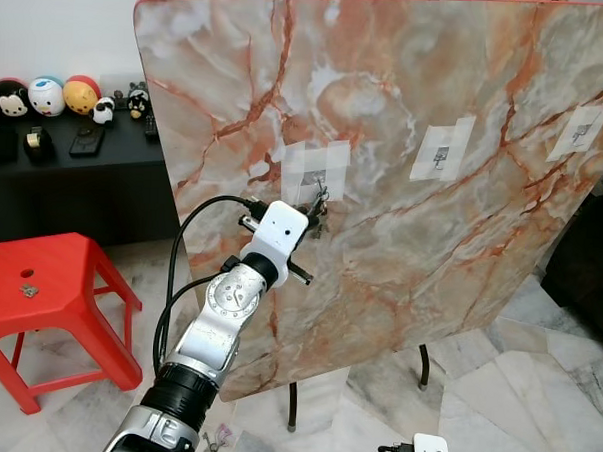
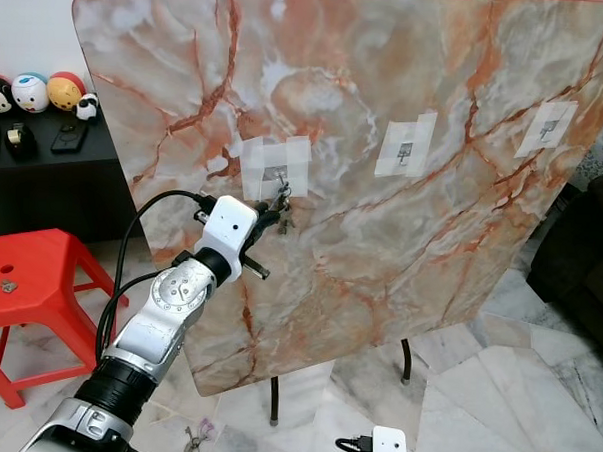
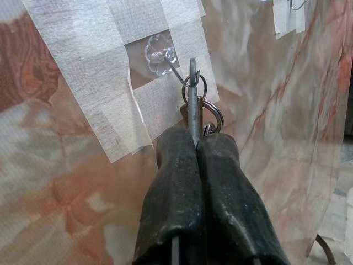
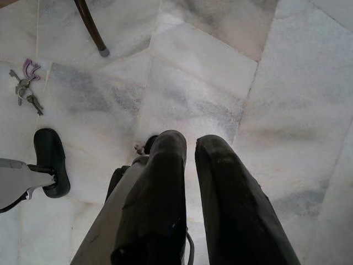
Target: Hang keys on a hook
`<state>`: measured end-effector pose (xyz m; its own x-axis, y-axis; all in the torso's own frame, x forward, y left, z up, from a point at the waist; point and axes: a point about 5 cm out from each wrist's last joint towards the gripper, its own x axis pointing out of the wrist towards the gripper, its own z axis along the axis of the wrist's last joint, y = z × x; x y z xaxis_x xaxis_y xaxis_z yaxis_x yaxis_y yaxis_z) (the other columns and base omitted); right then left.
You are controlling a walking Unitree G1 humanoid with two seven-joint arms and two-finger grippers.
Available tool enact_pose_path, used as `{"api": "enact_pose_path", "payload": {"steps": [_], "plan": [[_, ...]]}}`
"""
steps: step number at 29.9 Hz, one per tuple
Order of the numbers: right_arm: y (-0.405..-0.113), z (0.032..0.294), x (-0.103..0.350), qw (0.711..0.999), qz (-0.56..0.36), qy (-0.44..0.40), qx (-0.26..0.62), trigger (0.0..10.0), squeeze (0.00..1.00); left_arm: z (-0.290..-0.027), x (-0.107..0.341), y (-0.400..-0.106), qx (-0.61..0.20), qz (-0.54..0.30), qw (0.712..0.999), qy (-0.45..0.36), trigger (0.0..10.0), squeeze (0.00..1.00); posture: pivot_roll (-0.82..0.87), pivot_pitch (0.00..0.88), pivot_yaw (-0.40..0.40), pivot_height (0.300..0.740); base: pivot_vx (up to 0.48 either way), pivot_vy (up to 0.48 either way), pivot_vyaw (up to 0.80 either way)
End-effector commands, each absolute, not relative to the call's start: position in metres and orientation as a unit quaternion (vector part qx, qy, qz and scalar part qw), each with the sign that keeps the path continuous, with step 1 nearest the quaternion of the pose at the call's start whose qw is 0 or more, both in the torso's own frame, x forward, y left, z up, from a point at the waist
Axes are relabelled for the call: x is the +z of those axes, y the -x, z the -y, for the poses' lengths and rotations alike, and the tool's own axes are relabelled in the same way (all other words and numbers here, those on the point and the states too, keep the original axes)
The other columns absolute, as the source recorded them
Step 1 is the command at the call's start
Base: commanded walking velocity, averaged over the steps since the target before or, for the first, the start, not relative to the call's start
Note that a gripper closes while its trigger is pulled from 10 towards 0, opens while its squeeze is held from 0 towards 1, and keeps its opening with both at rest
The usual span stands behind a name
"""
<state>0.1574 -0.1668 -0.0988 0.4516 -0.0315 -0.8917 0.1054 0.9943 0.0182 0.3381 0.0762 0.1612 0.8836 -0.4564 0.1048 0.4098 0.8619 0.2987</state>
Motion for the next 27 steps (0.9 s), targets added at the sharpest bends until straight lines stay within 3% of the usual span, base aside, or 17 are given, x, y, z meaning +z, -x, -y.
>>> {"api": "enact_pose_path", "payload": {"steps": [1, 13, 14, 15, 17, 23, 27], "plan": [[-0.1580, 0.1688, -0.0985, 0.851, -0.523, -0.036, -0.043, 10.0, 0.00, -0.0723, 0.1595, -0.3390, -0.235, 0.076, 0.958, -0.143, 10.0, 0.00, 0.07, 0.000, -0.076, 0.740, 0.000, 0.000, 0.00], [-0.1582, 0.1687, -0.0984, 0.851, -0.522, -0.037, -0.043, 10.0, 0.00, -0.0735, 0.1551, -0.3394, -0.233, 0.067, 0.958, -0.155, 10.0, 0.00, 0.07, 0.000, -0.076, 0.740, 0.000, 0.000, 0.00], [-0.1582, 0.1687, -0.0984, 0.851, -0.522, -0.036, -0.043, 10.0, 0.00, -0.0735, 0.1549, -0.3394, -0.234, 0.066, 0.957, -0.156, 10.0, 0.13, 0.07, 0.000, -0.076, 0.740, 0.000, 0.000, 0.00], [-0.1583, 0.1687, -0.0984, 0.851, -0.522, -0.036, -0.043, 10.0, 0.00, -0.0734, 0.1549, -0.3395, -0.234, 0.066, 0.957, -0.156, 10.0, 0.13, 0.07, 0.000, -0.076, 0.740, 0.000, 0.000, 0.00], [-0.1583, 0.1686, -0.0984, 0.851, -0.522, -0.037, -0.043, 10.0, 0.00, -0.0734, 0.1543, -0.3396, -0.234, 0.064, 0.958, -0.155, 10.0, 0.64, 0.06, 0.000, -0.074, 0.740, 0.000, 0.000, 0.00], [-0.1581, 0.1687, -0.0985, 0.851, -0.522, -0.037, -0.044, 10.0, 0.00, -0.0720, 0.1536, -0.3392, -0.238, 0.062, 0.957, -0.155, 10.0, 0.67, 0.06, 0.000, -0.074, 0.740, 0.000, 0.000, 0.00], [-0.1582, 0.1688, -0.0984, 0.851, -0.523, -0.037, -0.043, 10.0, 0.00, -0.0721, 0.1522, -0.3386, -0.240, 0.060, 0.956, -0.155, 10.0, 0.80, 0.06, 0.000, -0.075, 0.740, 0.000, 0.000, 0.00]]}}
